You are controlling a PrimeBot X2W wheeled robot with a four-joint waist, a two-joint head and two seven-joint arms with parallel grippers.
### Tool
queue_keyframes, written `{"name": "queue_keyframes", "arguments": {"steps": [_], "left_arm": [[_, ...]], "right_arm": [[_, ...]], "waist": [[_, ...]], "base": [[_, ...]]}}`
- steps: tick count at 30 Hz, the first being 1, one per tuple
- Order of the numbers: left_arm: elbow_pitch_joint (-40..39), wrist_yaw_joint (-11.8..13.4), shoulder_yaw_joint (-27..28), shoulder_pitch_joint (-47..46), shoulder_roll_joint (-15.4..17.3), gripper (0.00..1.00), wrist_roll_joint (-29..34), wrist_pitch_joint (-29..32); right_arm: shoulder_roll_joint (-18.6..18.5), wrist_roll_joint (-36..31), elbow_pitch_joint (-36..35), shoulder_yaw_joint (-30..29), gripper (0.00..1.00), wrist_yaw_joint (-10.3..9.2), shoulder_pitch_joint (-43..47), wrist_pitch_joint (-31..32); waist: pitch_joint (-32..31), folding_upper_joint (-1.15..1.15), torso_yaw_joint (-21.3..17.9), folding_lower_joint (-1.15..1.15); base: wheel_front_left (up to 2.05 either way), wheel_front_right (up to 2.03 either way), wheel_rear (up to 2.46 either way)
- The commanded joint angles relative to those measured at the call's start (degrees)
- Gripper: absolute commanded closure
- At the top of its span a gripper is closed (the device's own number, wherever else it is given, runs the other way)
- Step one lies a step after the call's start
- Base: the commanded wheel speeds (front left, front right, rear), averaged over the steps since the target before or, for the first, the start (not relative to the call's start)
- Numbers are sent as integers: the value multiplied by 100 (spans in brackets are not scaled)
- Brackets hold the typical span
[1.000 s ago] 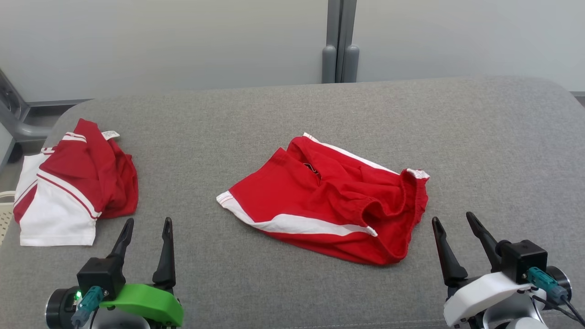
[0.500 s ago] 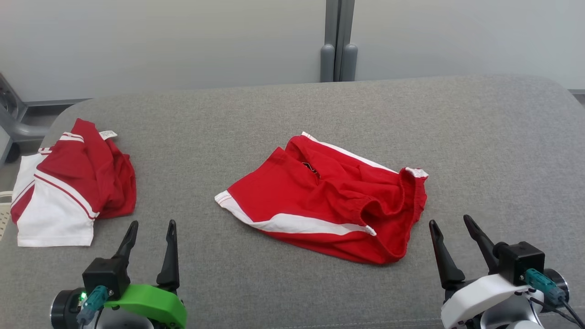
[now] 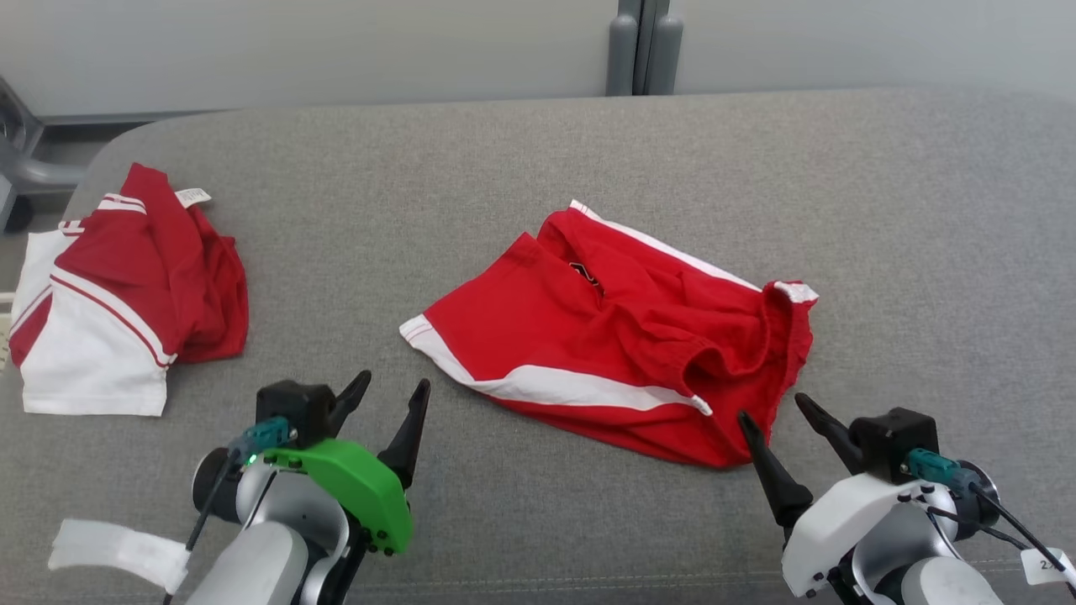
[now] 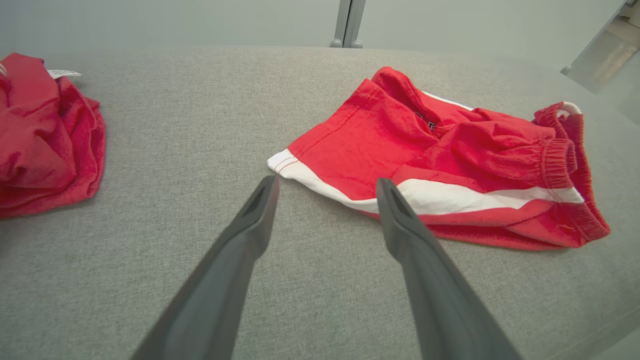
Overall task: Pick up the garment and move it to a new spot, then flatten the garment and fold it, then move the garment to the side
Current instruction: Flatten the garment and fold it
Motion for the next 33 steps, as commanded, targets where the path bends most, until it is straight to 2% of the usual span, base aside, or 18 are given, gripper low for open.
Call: {"name": "queue_keyframes", "arguments": {"steps": [1, 8, 14, 21, 29, 30, 31, 32, 33], "left_arm": [[116, -113, -28, -247, -35, 0, -87, 137], [758, -556, -57, -1124, -154, 0, -376, 636], [1408, -809, -64, -1807, -219, 0, -691, 1133], [2150, -941, -55, -2382, -307, 0, -1006, 1266], [2786, -986, -102, -2738, -407, 0, -1300, 1156], [2856, -988, -137, -2758, -426, 0, -1329, 1173], [2907, -991, -187, -2784, -426, 13, -1328, 1187], [2929, -990, -240, -2794, -443, 33, -1374, 1201], [2905, -992, -281, -2810, -447, 65, -1406, 1150]], "right_arm": [[-60, 52, 4, 73, 0, 0, -144, 67], [-265, 160, 39, 446, 0, 0, -624, 272], [-383, 299, 87, 693, 0, 0, -972, 361], [-510, 433, 135, 884, 0, 0, -1245, 469], [-590, 519, 125, 1008, 0, 0, -1382, 615], [-595, 527, 116, 1015, 11, 0, -1384, 622], [-600, 537, 107, 1021, 58, 0, -1384, 628], [-591, 559, 75, 1019, 100, 0, -1386, 582], [-595, 559, 63, 1012, 100, 0, -1385, 586]], "waist": [[341, 0, 88, 0], [917, 0, 123, 0], [1274, 0, 109, 0], [1526, 0, 66, 0], [1678, 0, -7, 0], [1684, 0, -13, 0], [1693, 0, -19, 0], [1703, 0, -26, 0], [1708, 0, -32, 0]], "base": [[0, 0, 0], [0, 0, 0], [0, 0, 0], [0, 0, 0], [0, 0, 0], [0, 0, 0], [0, 0, 0], [0, 0, 0], [0, 0, 0]]}}
